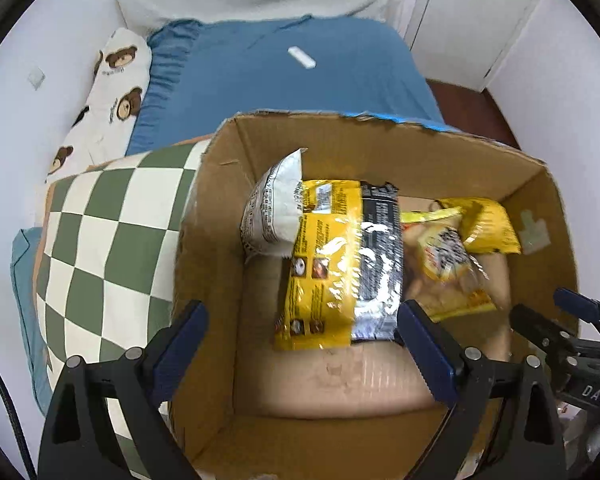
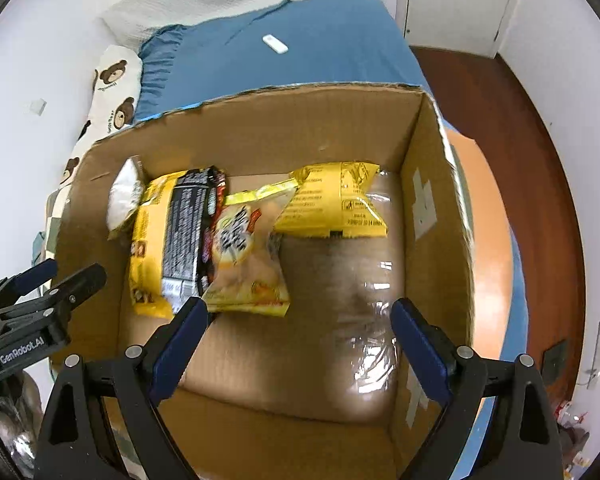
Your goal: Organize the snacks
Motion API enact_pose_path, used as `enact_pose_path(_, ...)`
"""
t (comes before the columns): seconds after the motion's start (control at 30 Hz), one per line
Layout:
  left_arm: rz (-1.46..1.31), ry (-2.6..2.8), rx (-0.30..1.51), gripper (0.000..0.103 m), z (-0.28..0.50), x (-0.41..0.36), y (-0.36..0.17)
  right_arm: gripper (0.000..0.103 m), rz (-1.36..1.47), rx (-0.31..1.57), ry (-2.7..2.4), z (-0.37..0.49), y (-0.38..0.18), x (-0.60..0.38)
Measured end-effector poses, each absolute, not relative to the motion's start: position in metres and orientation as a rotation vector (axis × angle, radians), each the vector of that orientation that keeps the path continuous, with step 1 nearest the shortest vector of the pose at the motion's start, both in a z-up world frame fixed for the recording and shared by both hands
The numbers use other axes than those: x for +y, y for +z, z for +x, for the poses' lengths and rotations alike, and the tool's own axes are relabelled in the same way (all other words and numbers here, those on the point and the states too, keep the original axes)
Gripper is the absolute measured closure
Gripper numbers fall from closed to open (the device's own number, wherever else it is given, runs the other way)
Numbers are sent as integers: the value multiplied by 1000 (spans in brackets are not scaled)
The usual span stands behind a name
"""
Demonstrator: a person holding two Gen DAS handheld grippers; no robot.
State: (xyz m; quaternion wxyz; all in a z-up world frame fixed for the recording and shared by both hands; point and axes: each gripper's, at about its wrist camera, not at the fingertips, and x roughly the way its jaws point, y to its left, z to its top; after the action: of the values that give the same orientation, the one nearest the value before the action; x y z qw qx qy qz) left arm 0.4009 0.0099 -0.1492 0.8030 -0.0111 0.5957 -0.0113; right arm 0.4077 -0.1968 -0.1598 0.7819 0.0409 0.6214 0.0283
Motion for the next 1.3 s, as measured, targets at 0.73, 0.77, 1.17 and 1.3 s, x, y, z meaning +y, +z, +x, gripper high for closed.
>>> enact_pose_path(0.73, -29, -10, 1038, 6, 258, 35, -67, 8, 179, 1140, 161, 260, -78, -164)
enact_pose_path(0.77, -15, 11, 1046, 6, 250, 39, -75, 8, 211, 1159, 167, 252, -88, -161)
enact_pose_path(1.17, 5, 141, 1401, 7, 214, 94, -234, 44, 323, 1458, 130, 228, -273, -93)
enact_pose_path(1.3, -21, 97, 1454, 7, 212, 93, -257, 49, 174, 1466, 166, 224, -279, -90)
